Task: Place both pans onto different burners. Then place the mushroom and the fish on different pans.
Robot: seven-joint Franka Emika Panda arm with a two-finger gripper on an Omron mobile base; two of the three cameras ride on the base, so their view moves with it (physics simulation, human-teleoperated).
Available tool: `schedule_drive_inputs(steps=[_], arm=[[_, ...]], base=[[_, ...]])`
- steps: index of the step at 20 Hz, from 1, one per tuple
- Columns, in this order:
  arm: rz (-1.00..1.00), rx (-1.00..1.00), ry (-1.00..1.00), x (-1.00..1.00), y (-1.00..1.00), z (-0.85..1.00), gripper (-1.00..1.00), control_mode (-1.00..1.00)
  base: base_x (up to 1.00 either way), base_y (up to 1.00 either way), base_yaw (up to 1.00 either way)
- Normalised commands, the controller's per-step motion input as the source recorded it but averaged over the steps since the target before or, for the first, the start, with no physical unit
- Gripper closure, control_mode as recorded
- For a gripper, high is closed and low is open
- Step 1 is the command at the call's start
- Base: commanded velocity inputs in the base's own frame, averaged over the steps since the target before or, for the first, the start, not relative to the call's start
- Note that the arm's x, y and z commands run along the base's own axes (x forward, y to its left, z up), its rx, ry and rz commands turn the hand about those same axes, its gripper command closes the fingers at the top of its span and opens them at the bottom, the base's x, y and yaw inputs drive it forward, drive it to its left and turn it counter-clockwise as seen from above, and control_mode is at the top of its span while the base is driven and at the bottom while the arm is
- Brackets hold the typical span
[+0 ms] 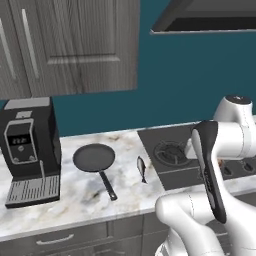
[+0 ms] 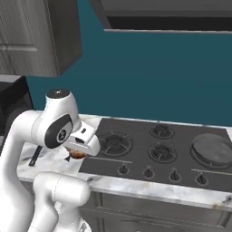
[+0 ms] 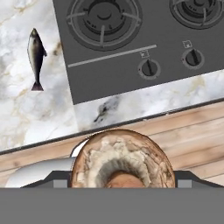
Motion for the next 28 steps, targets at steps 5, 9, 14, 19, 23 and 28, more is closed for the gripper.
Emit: schedule_drive_inputs(steps=[5,9,14,19,23,28], arm=[[0.00,0.00,0.00,0.00,0.00,0.00,1.00,1.00],[0.00,0.00,0.00,0.00,0.00,0.00,1.00,1.00],[0.00,0.00,0.00,0.00,0.00,0.00,1.00,1.00],[0.00,0.00,0.00,0.00,0.00,0.00,1.00,1.00],[0.00,0.00,0.00,0.00,0.00,0.00,1.00,1.00],[0.00,0.00,0.00,0.03,-0.12,0.00,1.00,-1.00]], base=[[0.33,0.19,0.00],[0.33,0.00,0.00],[0.36,0.00,0.00],[0.02,0.00,0.03],[0.00,0.08,0.01],[0.00,0.00,0.00]])
